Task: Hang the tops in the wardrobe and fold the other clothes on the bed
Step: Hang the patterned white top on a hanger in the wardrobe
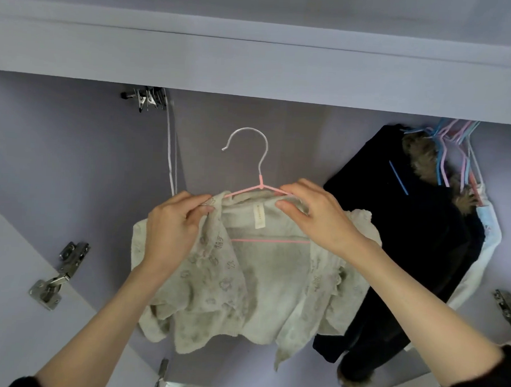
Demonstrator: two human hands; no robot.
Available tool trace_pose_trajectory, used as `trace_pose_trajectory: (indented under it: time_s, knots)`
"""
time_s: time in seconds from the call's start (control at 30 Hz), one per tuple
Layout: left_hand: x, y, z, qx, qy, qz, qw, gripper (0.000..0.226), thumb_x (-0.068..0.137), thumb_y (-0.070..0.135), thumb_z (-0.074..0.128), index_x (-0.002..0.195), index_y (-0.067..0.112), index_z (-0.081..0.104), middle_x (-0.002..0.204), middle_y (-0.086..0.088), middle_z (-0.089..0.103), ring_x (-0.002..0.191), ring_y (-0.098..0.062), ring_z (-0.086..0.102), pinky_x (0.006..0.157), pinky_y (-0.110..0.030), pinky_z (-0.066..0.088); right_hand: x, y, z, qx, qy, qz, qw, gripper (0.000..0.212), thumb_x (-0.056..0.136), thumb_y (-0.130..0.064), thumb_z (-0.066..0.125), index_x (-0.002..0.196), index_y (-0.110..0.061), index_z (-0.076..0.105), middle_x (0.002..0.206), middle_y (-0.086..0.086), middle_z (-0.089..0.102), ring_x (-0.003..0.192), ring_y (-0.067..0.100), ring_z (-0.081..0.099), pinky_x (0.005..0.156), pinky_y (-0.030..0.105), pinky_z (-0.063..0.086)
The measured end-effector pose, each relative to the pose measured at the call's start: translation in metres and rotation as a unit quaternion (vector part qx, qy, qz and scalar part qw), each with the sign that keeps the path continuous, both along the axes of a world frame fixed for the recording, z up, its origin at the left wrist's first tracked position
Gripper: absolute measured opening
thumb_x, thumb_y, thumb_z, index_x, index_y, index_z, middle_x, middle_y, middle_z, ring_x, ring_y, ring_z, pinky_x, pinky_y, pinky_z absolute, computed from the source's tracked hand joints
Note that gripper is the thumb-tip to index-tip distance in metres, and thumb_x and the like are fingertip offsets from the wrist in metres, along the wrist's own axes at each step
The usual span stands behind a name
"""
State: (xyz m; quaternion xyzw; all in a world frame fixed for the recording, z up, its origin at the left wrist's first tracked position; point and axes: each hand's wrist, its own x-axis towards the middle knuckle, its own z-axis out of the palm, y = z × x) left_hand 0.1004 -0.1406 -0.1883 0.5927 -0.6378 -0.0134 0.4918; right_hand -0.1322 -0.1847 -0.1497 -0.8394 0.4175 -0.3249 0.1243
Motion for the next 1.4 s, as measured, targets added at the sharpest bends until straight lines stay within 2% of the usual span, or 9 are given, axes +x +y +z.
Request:
trace_pose_trajectory:
  time_s: [0.23, 0.6, 0.83, 0.9, 0.97, 1.07, 1.17, 1.3, 1.4]
  knots:
    - [-0.002, 0.008, -0.014, 0.024, -0.032, -0.109, 0.993, 0.02, 0.079, -0.005, 0.068, 0.094, 0.007, 0.075, 0.082, 0.011, 0.067, 0.076, 0.012, 0.058, 0.071, 0.001, 0.038, 0.008, 0.007, -0.006, 0.116, -0.053, 0.031, 0.991, 0.023, 0.094, -0.017, 0.054, 0.083, -0.002, 0.067, 0.065, -0.009, 0.061, 0.053, 0.004, 0.045, 0.054, 0.013, 0.033]
    - [-0.008, 0.0, 0.011, 0.031, 0.068, -0.137, 0.988, 0.02, 0.087, 0.007, 0.063, 0.1, 0.02, 0.072, 0.096, 0.013, 0.07, 0.09, 0.006, 0.062, 0.083, -0.004, 0.041, 0.0, 0.007, -0.023, 0.064, 0.035, -0.051, 0.996, 0.033, 0.093, -0.031, 0.054, 0.064, -0.016, 0.05, 0.055, -0.007, 0.044, 0.054, 0.008, 0.042, 0.054, 0.024, 0.031]
    - [0.019, 0.004, -0.028, 0.226, 0.076, -0.075, 0.968, 0.079, 0.08, 0.028, 0.073, 0.145, 0.032, 0.027, 0.137, 0.013, 0.037, 0.125, -0.001, 0.035, 0.104, -0.022, 0.03, -0.024, 0.005, -0.011, 0.092, -0.077, -0.047, 0.992, 0.027, 0.092, -0.01, 0.056, 0.071, 0.003, 0.064, 0.074, 0.014, 0.054, 0.076, 0.022, 0.051, 0.075, 0.036, 0.04]
    - [0.024, 0.004, -0.038, 0.265, 0.074, -0.054, 0.96, 0.069, 0.084, 0.022, 0.07, 0.143, 0.027, 0.033, 0.137, 0.004, 0.048, 0.119, -0.01, 0.048, 0.102, -0.024, 0.038, -0.03, 0.008, -0.009, 0.107, -0.106, -0.047, 0.987, 0.028, 0.093, -0.01, 0.055, 0.072, 0.005, 0.065, 0.069, 0.002, 0.052, 0.068, 0.01, 0.048, 0.07, 0.026, 0.038]
    - [0.028, -0.001, -0.04, 0.255, 0.043, -0.01, 0.966, 0.038, 0.088, 0.019, 0.065, 0.124, 0.019, 0.054, 0.104, -0.003, 0.067, 0.086, -0.012, 0.06, 0.077, -0.009, 0.044, -0.037, 0.007, -0.008, 0.129, -0.119, -0.049, 0.983, 0.028, 0.094, -0.014, 0.053, 0.075, 0.003, 0.066, 0.068, -0.002, 0.055, 0.062, 0.007, 0.046, 0.067, 0.024, 0.037]
    - [0.033, -0.006, -0.03, 0.188, 0.013, 0.024, 0.982, 0.017, 0.091, 0.02, 0.06, 0.1, 0.008, 0.067, 0.07, 0.002, 0.064, 0.064, -0.014, 0.055, 0.059, -0.017, 0.036, -0.05, 0.005, -0.01, 0.157, -0.089, -0.055, 0.982, 0.027, 0.095, -0.018, 0.052, 0.075, -0.007, 0.065, 0.075, 0.0, 0.064, 0.069, 0.016, 0.054, 0.068, 0.024, 0.042]
    - [0.037, -0.006, -0.019, 0.127, 0.001, 0.047, 0.991, 0.017, 0.092, 0.018, 0.058, 0.093, 0.006, 0.071, 0.076, -0.002, 0.069, 0.067, -0.019, 0.057, 0.063, -0.016, 0.032, -0.057, 0.006, -0.015, 0.176, -0.065, -0.059, 0.98, 0.026, 0.095, -0.017, 0.052, 0.071, -0.016, 0.062, 0.07, -0.011, 0.062, 0.065, 0.003, 0.054, 0.063, 0.009, 0.039]
    - [0.028, -0.004, -0.013, 0.123, 0.019, 0.045, 0.991, 0.016, 0.093, 0.016, 0.056, 0.092, 0.007, 0.069, 0.067, 0.012, 0.06, 0.064, -0.005, 0.057, 0.06, -0.005, 0.036, -0.055, 0.008, -0.024, 0.183, -0.025, -0.054, 0.981, 0.024, 0.094, -0.016, 0.053, 0.074, -0.009, 0.064, 0.076, -0.006, 0.063, 0.072, 0.006, 0.057, 0.068, 0.013, 0.042]
    - [0.021, -0.002, -0.013, 0.125, -0.018, 0.048, 0.991, 0.015, 0.093, 0.013, 0.055, 0.1, 0.009, 0.068, 0.089, -0.004, 0.067, 0.074, -0.018, 0.059, 0.071, -0.023, 0.043, -0.05, 0.01, -0.023, 0.179, -0.06, -0.049, 0.981, 0.026, 0.094, -0.016, 0.053, 0.077, -0.002, 0.065, 0.075, -0.008, 0.063, 0.067, 0.001, 0.055, 0.066, 0.009, 0.04]
